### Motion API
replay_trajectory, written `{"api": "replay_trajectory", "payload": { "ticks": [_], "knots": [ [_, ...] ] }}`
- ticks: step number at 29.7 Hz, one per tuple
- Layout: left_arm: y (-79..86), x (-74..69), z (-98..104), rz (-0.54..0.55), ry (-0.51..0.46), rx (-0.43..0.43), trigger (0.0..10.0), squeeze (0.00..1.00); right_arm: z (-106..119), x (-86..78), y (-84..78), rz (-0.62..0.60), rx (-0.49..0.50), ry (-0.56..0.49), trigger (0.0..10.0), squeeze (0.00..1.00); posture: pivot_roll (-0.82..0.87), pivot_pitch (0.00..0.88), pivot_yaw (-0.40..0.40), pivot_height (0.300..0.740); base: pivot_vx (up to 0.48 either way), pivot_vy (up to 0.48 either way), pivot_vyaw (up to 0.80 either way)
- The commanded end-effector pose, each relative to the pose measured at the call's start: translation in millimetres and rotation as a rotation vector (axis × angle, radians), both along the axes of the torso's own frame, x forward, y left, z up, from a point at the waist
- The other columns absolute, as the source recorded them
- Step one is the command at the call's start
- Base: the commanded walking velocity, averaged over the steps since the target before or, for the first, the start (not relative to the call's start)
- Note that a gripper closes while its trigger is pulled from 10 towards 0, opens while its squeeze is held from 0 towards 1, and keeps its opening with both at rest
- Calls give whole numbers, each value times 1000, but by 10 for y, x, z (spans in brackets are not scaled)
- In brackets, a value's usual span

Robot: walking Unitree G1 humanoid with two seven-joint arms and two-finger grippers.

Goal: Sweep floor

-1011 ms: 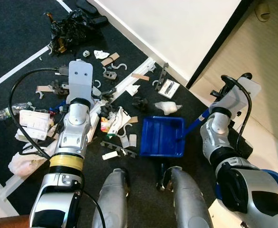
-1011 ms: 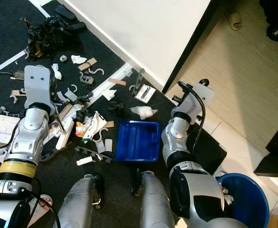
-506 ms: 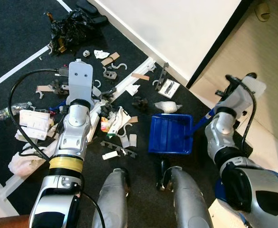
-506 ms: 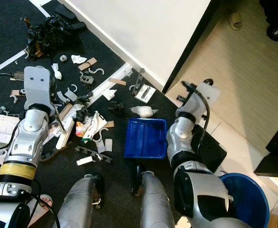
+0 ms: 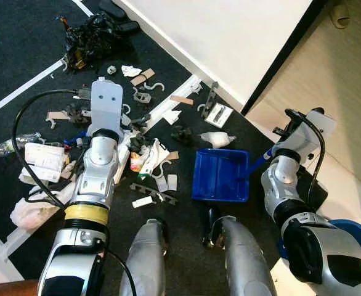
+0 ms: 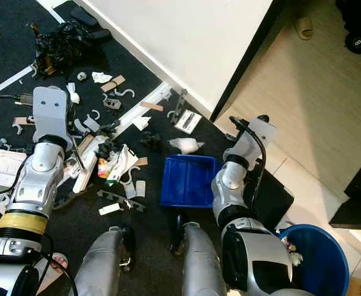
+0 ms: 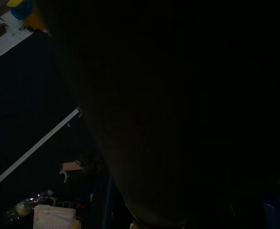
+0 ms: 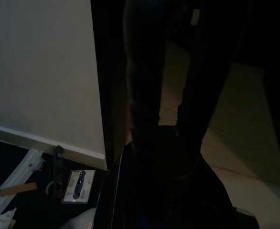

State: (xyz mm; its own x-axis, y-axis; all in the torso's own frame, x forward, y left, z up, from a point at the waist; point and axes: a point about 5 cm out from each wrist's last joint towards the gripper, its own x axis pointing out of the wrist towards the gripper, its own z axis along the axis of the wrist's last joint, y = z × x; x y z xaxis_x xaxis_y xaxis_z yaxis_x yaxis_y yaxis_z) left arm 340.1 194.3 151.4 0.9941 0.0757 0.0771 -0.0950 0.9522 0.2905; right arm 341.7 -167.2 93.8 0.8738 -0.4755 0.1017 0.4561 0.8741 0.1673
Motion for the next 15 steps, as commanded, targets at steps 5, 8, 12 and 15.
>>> {"api": "replay_trajectory", "payload": {
  "ticks": [5, 8, 12, 15],
  "knots": [
    [-74, -27, -135, -13, 43, -17, 10000, 0, -169, -57, 181, 117, 34, 63, 10000, 0, 181, 345, -45, 740, 0, 0, 0],
    [-84, -19, -135, -16, 43, -19, 10000, 0, -175, -57, 273, 195, -2, 63, 10000, 0, 179, 338, -46, 740, 0, 0, 0],
    [-80, -12, -132, -16, 43, -17, 10000, 0, -210, -63, 342, 258, -75, 100, 10000, 0, 177, 336, -46, 740, 0, 0, 0],
    [-71, -9, -126, -15, 42, -14, 10000, 0, -268, -71, 324, 258, -86, 153, 10000, 0, 178, 333, -46, 740, 0, 0, 0]
  ]
}}
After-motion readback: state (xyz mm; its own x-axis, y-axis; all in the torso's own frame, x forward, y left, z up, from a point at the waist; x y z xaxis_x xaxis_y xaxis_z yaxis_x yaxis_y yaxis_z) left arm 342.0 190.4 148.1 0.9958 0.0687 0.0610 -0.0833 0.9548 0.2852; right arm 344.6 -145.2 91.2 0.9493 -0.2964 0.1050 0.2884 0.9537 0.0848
